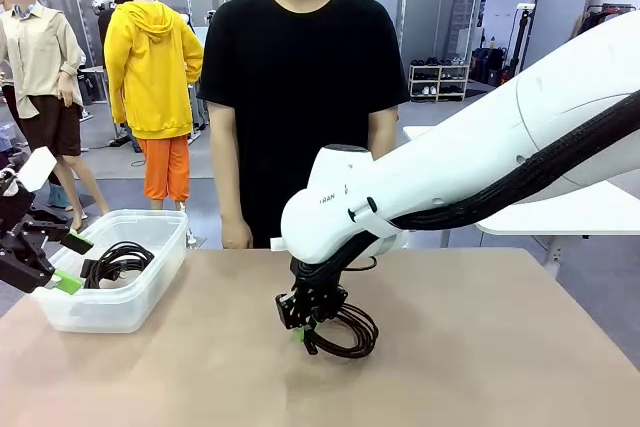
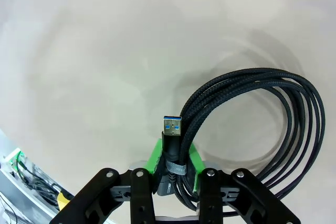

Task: Organize and store the cables.
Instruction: Place the USB Extension Cable into the Organizing box.

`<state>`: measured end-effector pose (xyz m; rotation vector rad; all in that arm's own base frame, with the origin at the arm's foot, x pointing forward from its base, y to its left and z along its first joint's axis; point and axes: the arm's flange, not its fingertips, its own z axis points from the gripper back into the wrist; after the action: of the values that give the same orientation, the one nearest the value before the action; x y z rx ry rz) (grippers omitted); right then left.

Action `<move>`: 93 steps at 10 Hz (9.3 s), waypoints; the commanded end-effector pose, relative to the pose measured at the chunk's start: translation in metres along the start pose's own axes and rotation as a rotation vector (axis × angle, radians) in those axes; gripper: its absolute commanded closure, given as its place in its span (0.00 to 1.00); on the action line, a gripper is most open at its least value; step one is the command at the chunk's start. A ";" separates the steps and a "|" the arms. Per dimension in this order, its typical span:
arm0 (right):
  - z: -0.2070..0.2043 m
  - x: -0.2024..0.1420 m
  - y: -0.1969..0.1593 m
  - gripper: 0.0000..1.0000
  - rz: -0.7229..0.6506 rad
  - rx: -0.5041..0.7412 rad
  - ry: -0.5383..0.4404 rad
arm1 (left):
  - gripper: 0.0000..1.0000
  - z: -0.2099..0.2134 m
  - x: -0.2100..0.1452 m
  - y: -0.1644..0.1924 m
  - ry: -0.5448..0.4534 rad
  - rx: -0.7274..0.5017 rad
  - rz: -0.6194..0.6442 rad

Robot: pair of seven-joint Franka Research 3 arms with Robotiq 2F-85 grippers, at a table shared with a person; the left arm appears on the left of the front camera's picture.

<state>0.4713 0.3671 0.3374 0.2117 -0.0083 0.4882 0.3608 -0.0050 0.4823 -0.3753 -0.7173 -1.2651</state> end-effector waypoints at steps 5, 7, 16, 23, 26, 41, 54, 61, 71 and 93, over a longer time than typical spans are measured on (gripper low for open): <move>0.005 -0.005 0.002 0.35 0.030 0.131 -0.075 | 0.00 0.000 0.002 0.001 0.000 0.005 0.011; 0.012 -0.009 0.001 0.00 0.038 0.138 -0.086 | 0.00 0.000 0.002 0.001 0.000 0.005 0.011; 0.131 -0.160 -0.182 0.00 0.321 0.189 -0.346 | 0.00 0.000 0.002 0.001 0.000 0.005 0.011; 0.150 -0.315 -0.331 0.00 0.529 0.065 -0.715 | 0.00 0.000 0.002 0.001 0.000 0.005 0.011; 0.127 -0.332 -0.350 0.00 0.597 0.091 -0.796 | 0.00 -0.015 0.031 -0.013 -0.016 -0.014 0.120; 0.168 -0.322 -0.360 0.00 0.539 0.040 -0.742 | 0.00 -0.115 0.145 -0.069 0.089 0.038 0.528; 0.168 -0.322 -0.360 0.00 0.539 0.040 -0.742 | 0.00 -0.315 0.197 -0.045 0.471 0.408 1.233; 0.168 -0.322 -0.360 0.00 0.539 0.040 -0.742 | 0.00 -0.382 0.181 -0.040 0.581 0.513 1.375; 0.168 -0.322 -0.360 0.00 0.539 0.040 -0.742 | 0.94 -0.395 0.173 -0.029 0.575 0.566 1.382; 0.168 -0.322 -0.360 0.00 0.539 0.040 -0.742 | 0.80 -0.237 0.248 -0.017 0.422 0.509 1.123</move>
<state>0.3605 -0.1280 0.4077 0.4110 -0.7958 0.9411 0.4425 -0.3400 0.4712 -0.0386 -0.3225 -0.0658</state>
